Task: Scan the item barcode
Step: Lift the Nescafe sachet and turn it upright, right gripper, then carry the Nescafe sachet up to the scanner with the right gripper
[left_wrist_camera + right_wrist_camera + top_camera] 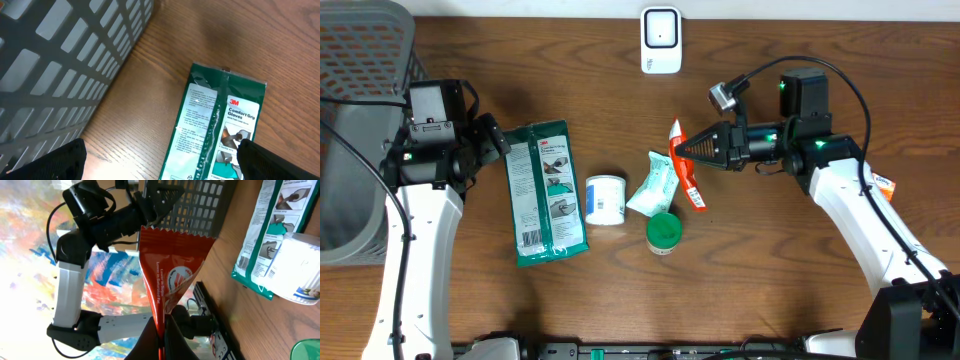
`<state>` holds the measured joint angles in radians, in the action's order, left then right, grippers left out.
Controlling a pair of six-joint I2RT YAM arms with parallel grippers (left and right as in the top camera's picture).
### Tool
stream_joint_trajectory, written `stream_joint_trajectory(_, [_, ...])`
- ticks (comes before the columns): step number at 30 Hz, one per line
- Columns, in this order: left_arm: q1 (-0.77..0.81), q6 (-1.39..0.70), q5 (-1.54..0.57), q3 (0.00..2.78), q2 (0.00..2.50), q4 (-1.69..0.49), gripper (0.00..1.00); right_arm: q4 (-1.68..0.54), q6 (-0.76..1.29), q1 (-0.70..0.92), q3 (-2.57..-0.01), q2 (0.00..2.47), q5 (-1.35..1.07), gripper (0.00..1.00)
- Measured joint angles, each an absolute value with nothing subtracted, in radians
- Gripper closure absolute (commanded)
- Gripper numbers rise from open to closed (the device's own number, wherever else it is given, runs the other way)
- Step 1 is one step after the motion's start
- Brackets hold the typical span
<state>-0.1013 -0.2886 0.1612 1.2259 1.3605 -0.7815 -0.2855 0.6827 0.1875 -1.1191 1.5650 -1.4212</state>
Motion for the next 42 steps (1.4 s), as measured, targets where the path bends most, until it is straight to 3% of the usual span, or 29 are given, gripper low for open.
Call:
stream_joint_trajectory(13, [-0.101,-0.289,0.161,1.226,1.361,-0.781,0.04,-0.274,0.689,0.187,-1.119,1.565,-1.407,0.99])
stream_joint_trajectory(19, [-0.101,-0.289,0.161,1.226,1.361,-0.781,0.04,-0.271,0.635,0.188,-1.119,1.565,-1.288,0.99])
stream_joint_trajectory(26, [-0.101,-0.289,0.161,1.226,1.361,-0.781,0.04,-0.324,0.480,0.236,-1.119,1.565,-1.007,0.99])
stream_joint_trajectory(30, [-0.101,-0.289,0.161,1.226,1.361,-0.781,0.04,-0.496,0.372,0.299,-1.147,1.565,-0.709,0.99])
stream_joint_trajectory(38, [-0.101,-0.289,0.161,1.226,1.361,-0.781,0.04,-0.833,0.179,0.453,-1.528,1.570,-0.133,0.99])
stream_joint_trajectory(42, [-0.101,-0.289,0.161,1.226,1.361,-0.782,0.04,-0.847,0.069,0.509,-1.636,1.570,0.102,0.99])
